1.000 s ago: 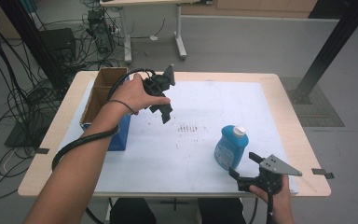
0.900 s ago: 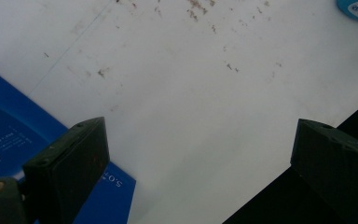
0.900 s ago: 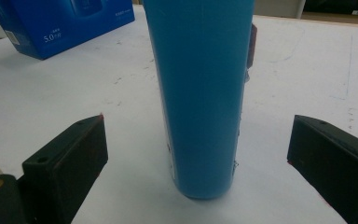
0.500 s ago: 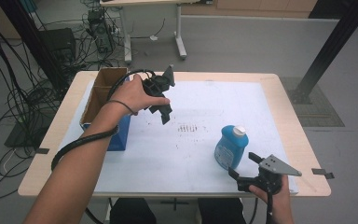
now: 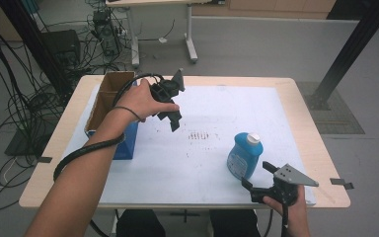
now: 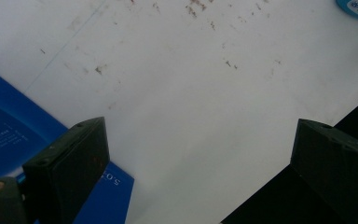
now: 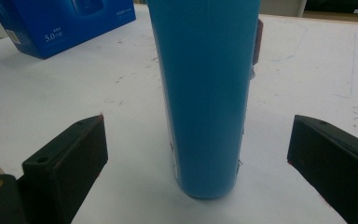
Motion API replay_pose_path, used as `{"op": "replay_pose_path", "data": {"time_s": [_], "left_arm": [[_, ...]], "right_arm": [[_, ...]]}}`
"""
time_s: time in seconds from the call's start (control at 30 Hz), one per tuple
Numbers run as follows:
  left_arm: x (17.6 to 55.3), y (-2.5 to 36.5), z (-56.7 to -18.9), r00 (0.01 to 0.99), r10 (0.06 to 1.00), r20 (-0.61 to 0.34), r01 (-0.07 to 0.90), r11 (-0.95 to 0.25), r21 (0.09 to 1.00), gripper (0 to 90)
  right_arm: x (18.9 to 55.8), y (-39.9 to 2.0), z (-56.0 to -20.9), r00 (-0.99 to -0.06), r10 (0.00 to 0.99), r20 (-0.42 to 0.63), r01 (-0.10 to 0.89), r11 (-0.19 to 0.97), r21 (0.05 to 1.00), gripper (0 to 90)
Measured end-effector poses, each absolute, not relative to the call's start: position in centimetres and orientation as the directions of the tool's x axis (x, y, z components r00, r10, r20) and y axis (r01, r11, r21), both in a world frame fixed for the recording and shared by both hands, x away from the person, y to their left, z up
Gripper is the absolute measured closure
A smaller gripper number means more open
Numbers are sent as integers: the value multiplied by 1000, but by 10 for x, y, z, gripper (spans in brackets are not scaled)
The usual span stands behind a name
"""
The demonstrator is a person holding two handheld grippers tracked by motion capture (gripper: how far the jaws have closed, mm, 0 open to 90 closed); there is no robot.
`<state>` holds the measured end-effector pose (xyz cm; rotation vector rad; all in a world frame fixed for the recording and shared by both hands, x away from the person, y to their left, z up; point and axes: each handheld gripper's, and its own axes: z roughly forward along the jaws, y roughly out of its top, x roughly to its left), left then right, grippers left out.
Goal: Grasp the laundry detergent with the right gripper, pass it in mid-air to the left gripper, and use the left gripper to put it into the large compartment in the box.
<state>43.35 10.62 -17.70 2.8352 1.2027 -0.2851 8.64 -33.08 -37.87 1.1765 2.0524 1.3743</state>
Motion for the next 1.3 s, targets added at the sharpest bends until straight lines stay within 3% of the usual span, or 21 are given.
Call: {"op": "replay_pose_path", "data": {"time_s": [1.3], "left_arm": [[429, 102, -172, 693, 695, -189, 706, -708, -18, 48]], "right_arm": [[114, -318, -400, -588, 802, 111, 395, 165, 904, 47]]}}
